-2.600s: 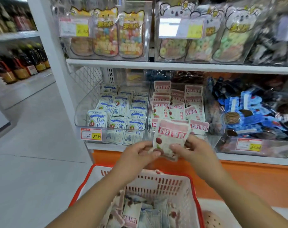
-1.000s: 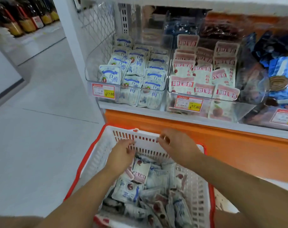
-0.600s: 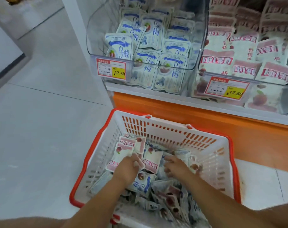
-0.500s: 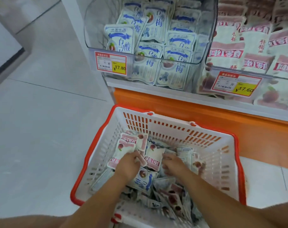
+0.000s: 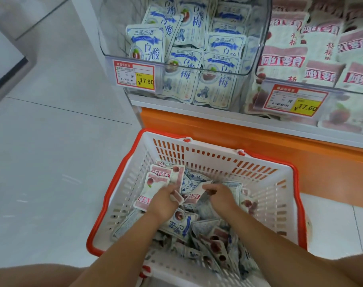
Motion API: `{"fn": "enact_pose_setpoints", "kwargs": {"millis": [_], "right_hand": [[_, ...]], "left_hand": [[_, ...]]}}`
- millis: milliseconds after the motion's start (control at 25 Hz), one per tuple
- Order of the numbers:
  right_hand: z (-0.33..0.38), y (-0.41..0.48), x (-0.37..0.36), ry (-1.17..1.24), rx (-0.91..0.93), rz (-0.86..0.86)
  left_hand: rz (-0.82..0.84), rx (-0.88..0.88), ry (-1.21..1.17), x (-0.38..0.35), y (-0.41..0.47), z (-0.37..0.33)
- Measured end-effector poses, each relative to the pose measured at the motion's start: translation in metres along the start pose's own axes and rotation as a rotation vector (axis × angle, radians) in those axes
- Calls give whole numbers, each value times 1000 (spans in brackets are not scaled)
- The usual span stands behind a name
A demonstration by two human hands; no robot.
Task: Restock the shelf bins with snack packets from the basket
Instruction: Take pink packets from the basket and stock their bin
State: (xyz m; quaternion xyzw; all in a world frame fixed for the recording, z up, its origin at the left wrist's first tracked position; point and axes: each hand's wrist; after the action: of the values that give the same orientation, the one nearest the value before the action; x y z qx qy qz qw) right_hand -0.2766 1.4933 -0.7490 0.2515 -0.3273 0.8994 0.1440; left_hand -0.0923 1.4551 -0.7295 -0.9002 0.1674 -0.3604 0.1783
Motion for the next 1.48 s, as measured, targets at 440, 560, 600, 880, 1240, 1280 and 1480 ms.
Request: {"fn": "enact_pose_setpoints", "kwargs": {"millis": [440, 560, 600, 880, 1240, 1280, 1480], "right_hand": [[-36, -15, 18, -652, 444, 25], [-38, -7, 1, -720, 515, 96], [-39, -4, -4, -751, 524, 86], [-2, -7, 7, -6, 257, -101], [16, -40, 48, 641, -87, 168], [16, -44, 54, 643, -77, 159], [29, -73, 86, 702, -32, 141]], "left_hand": [[-7, 64, 27, 1, -28, 7], [-15, 79, 41, 0, -25, 13], [-18, 82, 41, 0, -23, 16], [11, 165, -177, 0, -12, 10], [151, 182, -598, 5, -41, -52], [147, 174, -611, 8, -46, -58], [171, 122, -618, 15, -60, -82]]}}
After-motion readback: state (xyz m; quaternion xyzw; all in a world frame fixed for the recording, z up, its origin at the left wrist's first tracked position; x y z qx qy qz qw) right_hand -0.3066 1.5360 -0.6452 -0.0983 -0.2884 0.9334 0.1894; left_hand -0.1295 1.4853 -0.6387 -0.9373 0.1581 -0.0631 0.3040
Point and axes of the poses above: each hand's wrist, its own y-axis towards the middle knuckle, its own x-axis out of the back of the hand, z = x × y, and after that the axes turned 10 degrees about -z, right-handed
